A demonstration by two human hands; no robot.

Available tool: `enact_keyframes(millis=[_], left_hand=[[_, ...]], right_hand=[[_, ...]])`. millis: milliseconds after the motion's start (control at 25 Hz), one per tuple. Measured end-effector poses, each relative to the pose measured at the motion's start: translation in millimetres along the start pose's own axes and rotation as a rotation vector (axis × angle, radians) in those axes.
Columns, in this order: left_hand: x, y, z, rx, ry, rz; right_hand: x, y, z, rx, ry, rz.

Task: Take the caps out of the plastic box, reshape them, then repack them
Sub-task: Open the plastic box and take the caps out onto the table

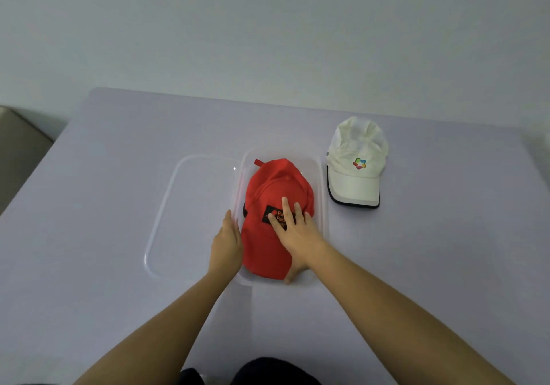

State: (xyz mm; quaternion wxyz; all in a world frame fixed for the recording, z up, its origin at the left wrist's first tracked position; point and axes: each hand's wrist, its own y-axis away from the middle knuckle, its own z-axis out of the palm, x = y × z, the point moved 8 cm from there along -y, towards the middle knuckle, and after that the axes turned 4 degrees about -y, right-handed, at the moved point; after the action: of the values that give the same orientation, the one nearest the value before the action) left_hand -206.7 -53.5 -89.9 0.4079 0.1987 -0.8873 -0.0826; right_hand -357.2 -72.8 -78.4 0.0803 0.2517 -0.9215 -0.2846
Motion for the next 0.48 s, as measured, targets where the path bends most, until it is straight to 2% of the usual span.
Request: enact_keyframes(millis=[160, 320, 480], left_hand=[[2, 0, -1, -0.012, 0.017, 0.015], [2, 2, -3, -0.028, 0.029, 0.007], [0, 1, -3, -0.034, 0.034, 0.019]], right_hand=[[-7, -5, -5, -0.051, -0.03, 0.06], [-11, 7, -3, -0.165, -0.153, 0.028], [1, 24, -20, -0.042, -0.402, 0.026]])
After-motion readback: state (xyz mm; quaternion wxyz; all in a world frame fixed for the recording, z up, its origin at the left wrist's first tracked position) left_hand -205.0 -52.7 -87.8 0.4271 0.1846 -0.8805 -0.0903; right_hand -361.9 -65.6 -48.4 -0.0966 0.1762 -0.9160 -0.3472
